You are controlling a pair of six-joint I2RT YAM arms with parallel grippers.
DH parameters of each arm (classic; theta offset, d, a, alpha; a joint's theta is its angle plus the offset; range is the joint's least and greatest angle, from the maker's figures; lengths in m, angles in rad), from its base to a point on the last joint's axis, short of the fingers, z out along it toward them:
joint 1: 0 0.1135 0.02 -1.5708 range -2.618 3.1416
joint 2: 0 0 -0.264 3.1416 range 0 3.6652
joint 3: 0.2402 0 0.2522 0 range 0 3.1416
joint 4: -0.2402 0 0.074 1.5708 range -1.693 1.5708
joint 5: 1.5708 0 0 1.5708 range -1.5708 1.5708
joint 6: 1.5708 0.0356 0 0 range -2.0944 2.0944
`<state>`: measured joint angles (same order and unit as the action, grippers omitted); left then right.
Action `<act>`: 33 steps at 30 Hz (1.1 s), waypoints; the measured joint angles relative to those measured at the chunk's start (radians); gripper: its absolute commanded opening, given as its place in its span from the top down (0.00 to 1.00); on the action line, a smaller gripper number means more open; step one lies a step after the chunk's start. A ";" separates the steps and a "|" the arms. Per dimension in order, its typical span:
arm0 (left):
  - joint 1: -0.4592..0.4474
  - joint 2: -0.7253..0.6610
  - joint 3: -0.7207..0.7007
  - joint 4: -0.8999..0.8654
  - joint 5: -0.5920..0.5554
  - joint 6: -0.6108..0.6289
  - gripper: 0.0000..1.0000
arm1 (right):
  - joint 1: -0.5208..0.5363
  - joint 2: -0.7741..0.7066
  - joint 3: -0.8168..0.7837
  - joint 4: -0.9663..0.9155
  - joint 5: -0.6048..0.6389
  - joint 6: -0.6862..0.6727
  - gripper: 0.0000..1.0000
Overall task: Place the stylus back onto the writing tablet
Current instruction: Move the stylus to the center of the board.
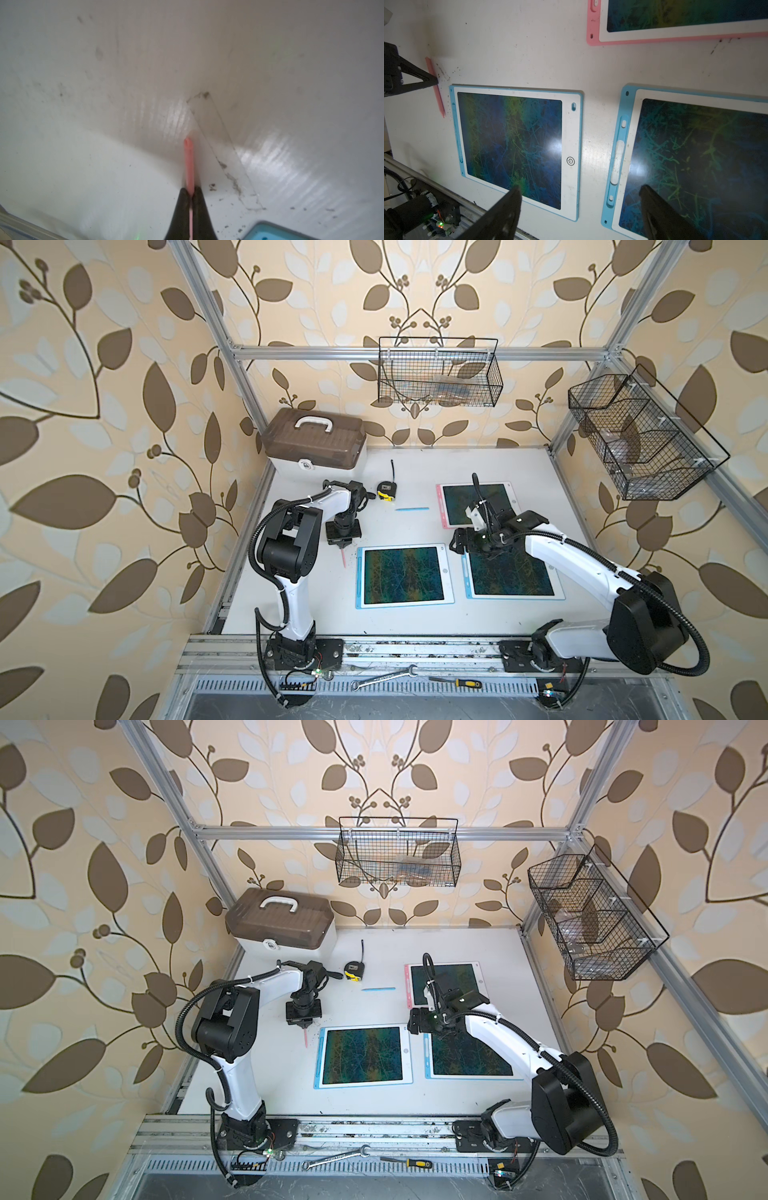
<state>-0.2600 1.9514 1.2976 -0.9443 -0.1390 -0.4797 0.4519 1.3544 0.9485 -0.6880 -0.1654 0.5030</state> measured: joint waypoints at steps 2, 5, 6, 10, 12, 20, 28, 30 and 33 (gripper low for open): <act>0.000 0.013 0.018 -0.005 -0.003 0.013 0.96 | -0.002 -0.014 0.000 -0.009 0.002 0.000 0.11; 0.000 0.032 0.050 -0.004 -0.004 0.040 0.97 | -0.003 -0.033 -0.001 -0.015 0.005 0.001 0.11; 0.000 0.039 0.061 -0.004 -0.006 0.048 0.97 | -0.003 -0.038 -0.003 -0.016 0.006 0.002 0.11; 0.000 0.073 0.117 -0.001 -0.013 0.084 0.97 | -0.003 -0.054 -0.020 -0.024 0.009 0.002 0.11; 0.000 0.090 0.145 0.000 -0.016 0.101 0.97 | -0.003 -0.056 -0.025 -0.029 0.012 0.003 0.11; -0.029 0.192 0.314 0.019 -0.020 0.154 0.96 | -0.003 -0.089 -0.042 -0.046 0.027 0.011 0.11; -0.056 0.253 0.412 0.038 -0.019 0.161 0.91 | -0.003 -0.132 -0.074 -0.054 0.032 0.030 0.11; -0.056 0.258 0.419 0.043 -0.014 0.161 0.86 | -0.003 -0.135 -0.076 -0.058 0.035 0.033 0.11; -0.061 0.258 0.422 0.055 -0.010 0.158 0.77 | -0.003 -0.136 -0.076 -0.057 0.035 0.036 0.11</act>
<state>-0.3206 2.2097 1.7191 -0.8894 -0.1493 -0.3218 0.4484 1.2186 0.8730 -0.7452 -0.1303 0.5392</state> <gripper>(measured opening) 0.181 0.889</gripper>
